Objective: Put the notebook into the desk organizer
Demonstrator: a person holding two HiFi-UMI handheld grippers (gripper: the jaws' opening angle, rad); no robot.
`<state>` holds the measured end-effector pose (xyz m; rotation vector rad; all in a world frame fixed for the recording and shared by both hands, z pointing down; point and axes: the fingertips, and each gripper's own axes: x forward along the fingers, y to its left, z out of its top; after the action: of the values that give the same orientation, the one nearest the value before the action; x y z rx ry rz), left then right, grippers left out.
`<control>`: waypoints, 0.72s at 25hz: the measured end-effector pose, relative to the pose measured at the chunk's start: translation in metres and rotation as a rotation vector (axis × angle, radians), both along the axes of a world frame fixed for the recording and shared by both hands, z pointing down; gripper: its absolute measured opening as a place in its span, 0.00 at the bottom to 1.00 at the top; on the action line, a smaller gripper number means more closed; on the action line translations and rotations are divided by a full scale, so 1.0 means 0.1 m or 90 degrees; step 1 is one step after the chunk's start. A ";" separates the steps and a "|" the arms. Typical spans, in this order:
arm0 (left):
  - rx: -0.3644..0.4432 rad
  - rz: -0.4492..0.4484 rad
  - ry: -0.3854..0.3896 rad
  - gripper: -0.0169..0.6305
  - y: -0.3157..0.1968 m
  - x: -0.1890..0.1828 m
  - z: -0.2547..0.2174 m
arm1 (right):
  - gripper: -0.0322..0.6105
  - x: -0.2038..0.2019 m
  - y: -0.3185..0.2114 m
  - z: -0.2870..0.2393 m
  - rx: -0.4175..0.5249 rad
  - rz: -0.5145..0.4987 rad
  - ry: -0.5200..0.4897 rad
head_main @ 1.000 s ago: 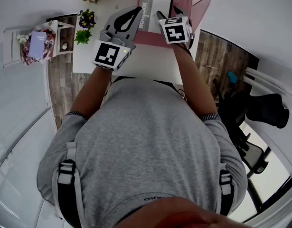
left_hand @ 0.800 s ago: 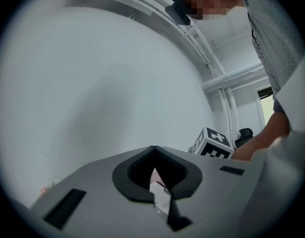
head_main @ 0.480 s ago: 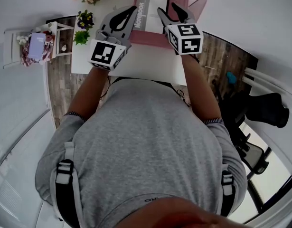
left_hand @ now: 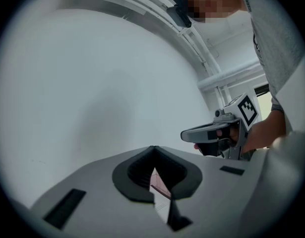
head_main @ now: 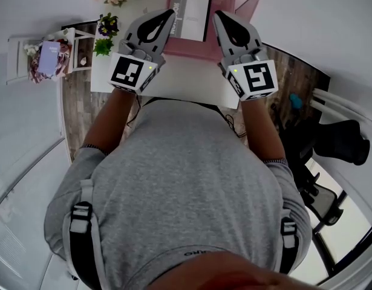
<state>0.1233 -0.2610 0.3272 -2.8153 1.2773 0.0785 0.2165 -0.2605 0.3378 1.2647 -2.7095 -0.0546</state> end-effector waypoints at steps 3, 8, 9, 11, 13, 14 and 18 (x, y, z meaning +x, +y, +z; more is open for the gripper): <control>0.005 0.005 -0.001 0.05 0.08 0.03 -0.05 | 0.06 0.05 0.15 -0.04 0.024 -0.022 -0.013; 0.009 0.008 -0.004 0.05 0.17 0.10 -0.08 | 0.06 0.14 0.29 -0.12 0.047 -0.028 -0.046; 0.010 0.009 -0.005 0.05 0.19 0.11 -0.09 | 0.06 0.16 0.31 -0.11 0.048 -0.030 -0.044; 0.012 0.009 -0.005 0.05 0.20 0.13 -0.10 | 0.06 0.20 0.33 -0.07 0.047 -0.034 -0.036; 0.013 0.009 -0.006 0.05 0.20 0.15 -0.12 | 0.06 0.22 0.34 -0.10 0.052 -0.033 -0.040; 0.014 0.008 -0.007 0.05 0.21 0.16 -0.12 | 0.06 0.21 0.34 -0.14 0.056 -0.031 -0.047; 0.021 0.008 -0.008 0.05 0.24 0.16 -0.16 | 0.06 0.24 0.35 -0.14 0.059 -0.035 -0.044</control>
<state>0.1393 -0.2374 0.3115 -2.7907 1.2446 0.0813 0.2401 -0.2253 0.3240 1.2388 -2.8306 -0.1468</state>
